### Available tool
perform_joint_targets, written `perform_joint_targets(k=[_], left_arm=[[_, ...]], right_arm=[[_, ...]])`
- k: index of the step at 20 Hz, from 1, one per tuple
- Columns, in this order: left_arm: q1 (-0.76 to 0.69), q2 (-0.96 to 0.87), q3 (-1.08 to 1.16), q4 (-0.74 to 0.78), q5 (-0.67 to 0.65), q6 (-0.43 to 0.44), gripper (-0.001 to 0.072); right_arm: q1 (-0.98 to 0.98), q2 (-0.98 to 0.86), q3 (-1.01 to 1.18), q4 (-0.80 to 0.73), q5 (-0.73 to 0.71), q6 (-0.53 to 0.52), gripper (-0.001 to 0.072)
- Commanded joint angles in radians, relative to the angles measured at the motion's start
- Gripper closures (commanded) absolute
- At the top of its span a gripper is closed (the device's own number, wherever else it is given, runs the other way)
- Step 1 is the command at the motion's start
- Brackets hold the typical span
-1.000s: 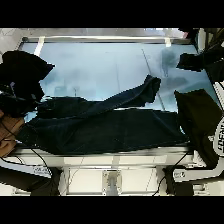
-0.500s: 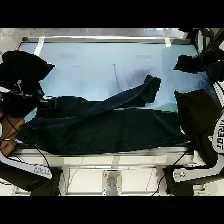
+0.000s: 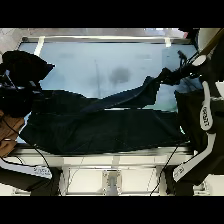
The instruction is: Fold the clothes and pants, and hang the long-sleeved shirts on hangers.
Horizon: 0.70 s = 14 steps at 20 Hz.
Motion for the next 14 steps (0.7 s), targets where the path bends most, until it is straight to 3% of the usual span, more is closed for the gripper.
perform_joint_targets(k=[1, 6, 14], left_arm=[[0.002, 0.051, 0.005, -0.008, 0.027, -0.016, 0.0674], [0.001, 0.089, 0.005, -0.008, 0.094, -0.069, 0.0675], [0.001, 0.089, 0.005, -0.008, 0.093, -0.078, 0.0675]], right_arm=[[-0.033, -0.135, -0.003, 0.091, -0.061, -0.016, 0.0238], [-0.044, -0.175, -0.002, 0.102, -0.171, -0.053, 0.0269], [-0.035, -0.183, -0.002, 0.076, -0.112, -0.065, 0.0269]])
